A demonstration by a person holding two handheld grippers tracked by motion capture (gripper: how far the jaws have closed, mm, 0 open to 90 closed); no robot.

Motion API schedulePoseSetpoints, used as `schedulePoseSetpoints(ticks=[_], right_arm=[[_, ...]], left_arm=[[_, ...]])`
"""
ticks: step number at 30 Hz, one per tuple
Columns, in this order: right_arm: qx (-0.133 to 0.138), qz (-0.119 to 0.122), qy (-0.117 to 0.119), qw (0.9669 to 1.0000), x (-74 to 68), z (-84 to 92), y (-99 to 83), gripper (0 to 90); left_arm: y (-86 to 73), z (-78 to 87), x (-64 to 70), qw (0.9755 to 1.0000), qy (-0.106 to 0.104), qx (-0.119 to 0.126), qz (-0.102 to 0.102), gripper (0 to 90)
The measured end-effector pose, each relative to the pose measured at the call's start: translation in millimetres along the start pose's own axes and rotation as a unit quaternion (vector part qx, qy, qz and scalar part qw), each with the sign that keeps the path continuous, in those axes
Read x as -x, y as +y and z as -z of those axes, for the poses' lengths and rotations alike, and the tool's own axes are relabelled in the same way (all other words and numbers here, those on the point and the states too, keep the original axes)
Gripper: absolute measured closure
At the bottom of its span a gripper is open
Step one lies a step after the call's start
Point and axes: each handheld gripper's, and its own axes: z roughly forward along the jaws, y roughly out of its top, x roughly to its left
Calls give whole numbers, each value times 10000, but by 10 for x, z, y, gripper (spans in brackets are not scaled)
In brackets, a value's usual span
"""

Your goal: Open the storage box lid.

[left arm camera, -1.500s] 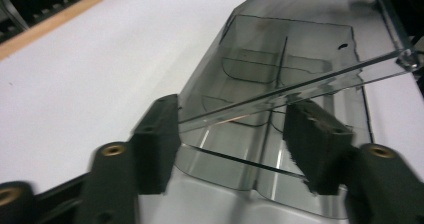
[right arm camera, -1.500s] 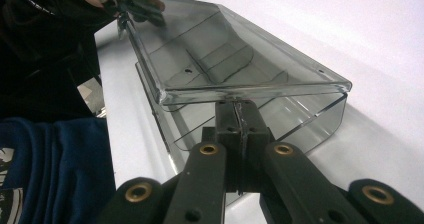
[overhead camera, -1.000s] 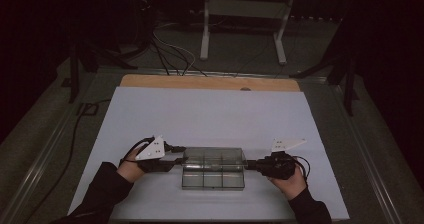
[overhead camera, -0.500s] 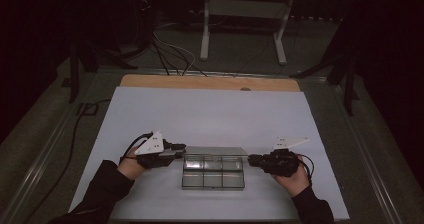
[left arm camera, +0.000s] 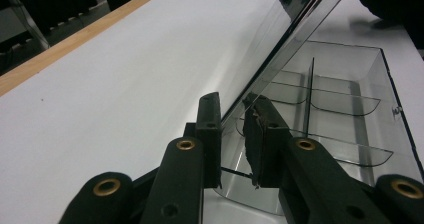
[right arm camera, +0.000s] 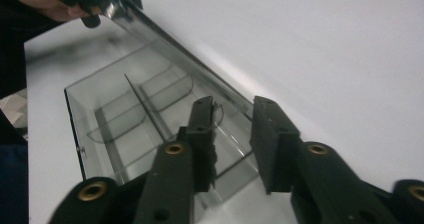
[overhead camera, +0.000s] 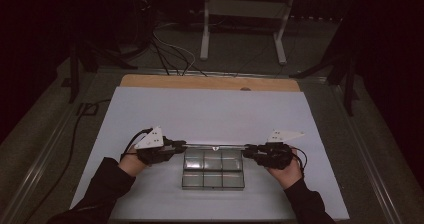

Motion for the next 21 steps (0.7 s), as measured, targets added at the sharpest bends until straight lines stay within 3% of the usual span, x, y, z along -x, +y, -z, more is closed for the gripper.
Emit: schedulePoseSetpoints(ticks=[9,21], right_arm=[[47,-24,-222,9997,41,-53,58,779],[141,-192,-458,9987,94,-134,120,788]], left_arm=[[16,-17,-52,9998,64,47,173,820],[42,-102,-152,9978,243,129,601,850]])
